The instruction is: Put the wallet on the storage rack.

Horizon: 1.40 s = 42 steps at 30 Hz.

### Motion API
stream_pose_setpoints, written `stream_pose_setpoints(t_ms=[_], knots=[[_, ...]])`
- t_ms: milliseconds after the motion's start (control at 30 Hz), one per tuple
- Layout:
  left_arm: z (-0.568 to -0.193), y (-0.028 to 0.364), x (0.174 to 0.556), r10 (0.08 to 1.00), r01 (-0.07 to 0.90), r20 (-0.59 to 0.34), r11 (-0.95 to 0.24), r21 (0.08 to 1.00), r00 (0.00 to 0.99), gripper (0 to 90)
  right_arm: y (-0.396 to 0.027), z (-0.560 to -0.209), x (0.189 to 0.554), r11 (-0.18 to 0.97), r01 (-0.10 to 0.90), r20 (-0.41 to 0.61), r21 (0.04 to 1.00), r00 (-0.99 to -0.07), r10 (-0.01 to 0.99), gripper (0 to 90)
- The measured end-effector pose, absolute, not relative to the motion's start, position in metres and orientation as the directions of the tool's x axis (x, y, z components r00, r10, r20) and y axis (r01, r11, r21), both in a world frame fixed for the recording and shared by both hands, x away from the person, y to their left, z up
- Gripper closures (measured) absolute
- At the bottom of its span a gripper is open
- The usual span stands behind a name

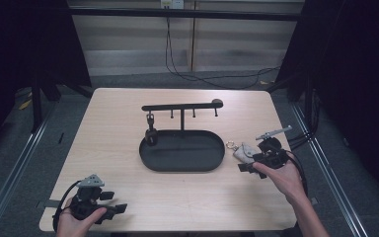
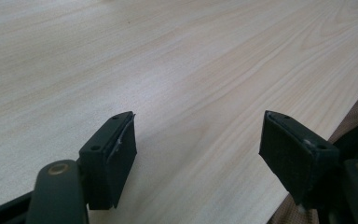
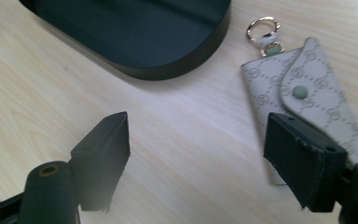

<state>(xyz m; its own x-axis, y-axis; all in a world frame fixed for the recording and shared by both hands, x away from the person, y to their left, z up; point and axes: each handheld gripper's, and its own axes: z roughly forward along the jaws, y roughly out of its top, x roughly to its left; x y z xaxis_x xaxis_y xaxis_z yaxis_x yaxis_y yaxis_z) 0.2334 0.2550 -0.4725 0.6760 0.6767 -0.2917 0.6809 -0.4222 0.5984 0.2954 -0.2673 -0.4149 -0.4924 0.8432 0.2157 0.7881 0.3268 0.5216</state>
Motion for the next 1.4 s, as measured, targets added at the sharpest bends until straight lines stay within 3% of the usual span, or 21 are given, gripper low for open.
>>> stream_pose_setpoints(t_ms=[867,1400], knots=[[-0.470,0.261,0.236,0.691,0.686,-0.293,-0.399,0.609,0.661,28.8,-0.274,-0.418,0.362,0.496,0.827,0.100,0.264,-0.535,0.839,22.7],[-0.470,0.262,0.237,0.692,0.688,-0.296,-0.396,0.608,0.659,28.8,-0.281,-0.440,0.382,0.486,0.860,0.086,0.154,-0.502,0.861,20.7]])
